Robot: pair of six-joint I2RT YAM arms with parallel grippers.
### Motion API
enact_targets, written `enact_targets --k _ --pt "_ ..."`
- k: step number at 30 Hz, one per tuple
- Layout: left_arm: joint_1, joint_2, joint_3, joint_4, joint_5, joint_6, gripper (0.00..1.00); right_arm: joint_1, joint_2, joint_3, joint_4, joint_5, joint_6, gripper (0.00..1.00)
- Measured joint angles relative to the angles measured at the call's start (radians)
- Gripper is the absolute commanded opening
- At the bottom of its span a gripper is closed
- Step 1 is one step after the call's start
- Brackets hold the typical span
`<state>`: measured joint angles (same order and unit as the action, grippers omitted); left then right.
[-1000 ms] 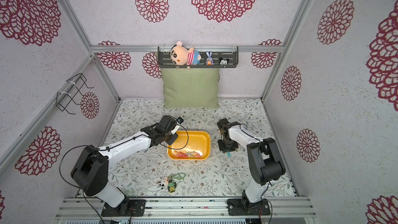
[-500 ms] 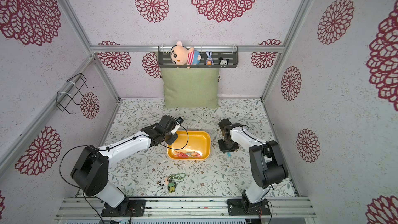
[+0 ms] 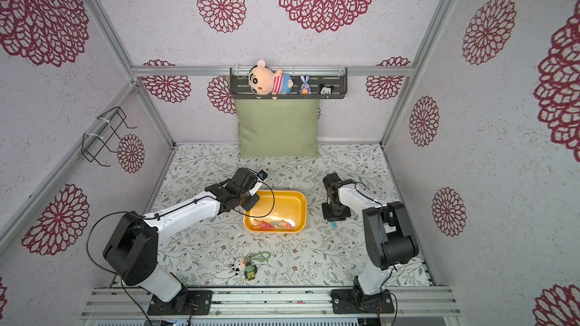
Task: Take the clothespins out of the storage box
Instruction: Place the clothespin at the center of the board.
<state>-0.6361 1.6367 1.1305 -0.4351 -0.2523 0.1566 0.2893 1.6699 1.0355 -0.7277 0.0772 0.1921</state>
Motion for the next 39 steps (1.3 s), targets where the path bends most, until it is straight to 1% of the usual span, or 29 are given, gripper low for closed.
enact_targets --k 2,5,6,17,24,26,30,32,39 --pt "0.000 0.000 0.000 0.000 0.000 0.000 0.00 0.000 0.000 0.000 0.003 0.000 -0.002 0.15" --pt "0.000 0.000 0.000 0.000 0.000 0.000 0.00 0.000 0.000 0.000 0.006 0.002 -0.001 0.03" --pt "0.000 0.000 0.000 0.000 0.000 0.000 0.00 0.000 0.000 0.000 0.006 0.002 0.004 0.02" --pt "0.000 0.000 0.000 0.000 0.001 0.000 0.00 -0.002 -0.038 0.000 0.005 -0.014 0.003 0.02" --pt "0.000 0.000 0.000 0.000 0.000 0.000 0.00 -0.008 -0.044 0.000 0.005 -0.028 0.009 0.21" --pt "0.000 0.000 0.000 0.000 0.000 0.000 0.00 -0.010 -0.044 0.000 0.005 -0.028 0.014 0.30" --pt "0.000 0.000 0.000 0.000 0.000 0.000 0.00 -0.010 -0.044 0.000 0.005 -0.029 0.032 0.43" --pt "0.000 0.000 0.000 0.000 0.000 0.000 0.00 -0.006 -0.044 0.000 0.006 -0.029 0.043 0.51" --pt "0.000 0.000 0.000 0.000 0.000 0.000 0.00 0.040 -0.043 0.000 0.009 -0.025 0.080 0.55"
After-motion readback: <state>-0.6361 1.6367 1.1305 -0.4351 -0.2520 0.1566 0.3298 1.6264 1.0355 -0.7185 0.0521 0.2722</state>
